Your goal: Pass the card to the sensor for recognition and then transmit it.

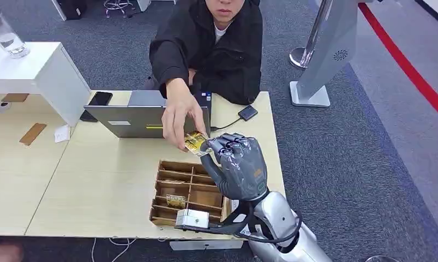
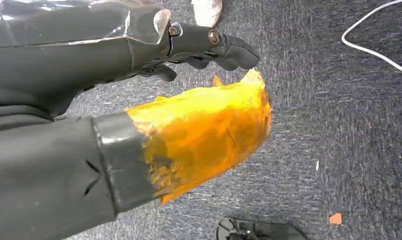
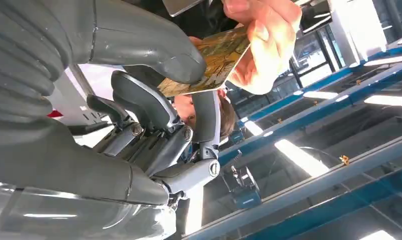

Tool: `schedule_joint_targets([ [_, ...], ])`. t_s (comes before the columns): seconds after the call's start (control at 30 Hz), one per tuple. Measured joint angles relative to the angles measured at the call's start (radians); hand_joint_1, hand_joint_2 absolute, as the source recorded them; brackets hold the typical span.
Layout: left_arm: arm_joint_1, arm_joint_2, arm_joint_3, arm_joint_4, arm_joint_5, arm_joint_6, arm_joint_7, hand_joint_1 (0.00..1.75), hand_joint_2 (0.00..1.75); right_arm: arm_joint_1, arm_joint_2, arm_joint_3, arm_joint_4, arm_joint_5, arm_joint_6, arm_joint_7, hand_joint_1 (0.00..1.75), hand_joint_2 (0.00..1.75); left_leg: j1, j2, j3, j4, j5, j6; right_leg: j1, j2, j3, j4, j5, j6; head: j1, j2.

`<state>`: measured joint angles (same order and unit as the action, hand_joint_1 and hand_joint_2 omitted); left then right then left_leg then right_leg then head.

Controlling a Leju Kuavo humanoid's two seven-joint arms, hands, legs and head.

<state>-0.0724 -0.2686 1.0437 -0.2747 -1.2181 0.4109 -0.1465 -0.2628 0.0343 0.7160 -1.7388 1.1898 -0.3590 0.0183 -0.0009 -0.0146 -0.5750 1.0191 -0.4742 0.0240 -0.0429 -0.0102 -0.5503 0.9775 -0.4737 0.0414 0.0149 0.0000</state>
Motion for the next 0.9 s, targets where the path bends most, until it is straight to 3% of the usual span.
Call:
schedule_joint_targets([
  [0.9,0.000,0.000,0.000,0.000,0.000,0.000,0.000,0.00,0.00,0.000,0.000,0.000,0.000,0.000,0.000,0.000,1.75,1.75,0.000,0.000,0.000,0.000,0.000,0.000,0.000,0.000,0.000,0.000,0.000,0.000,0.000,0.000],
])
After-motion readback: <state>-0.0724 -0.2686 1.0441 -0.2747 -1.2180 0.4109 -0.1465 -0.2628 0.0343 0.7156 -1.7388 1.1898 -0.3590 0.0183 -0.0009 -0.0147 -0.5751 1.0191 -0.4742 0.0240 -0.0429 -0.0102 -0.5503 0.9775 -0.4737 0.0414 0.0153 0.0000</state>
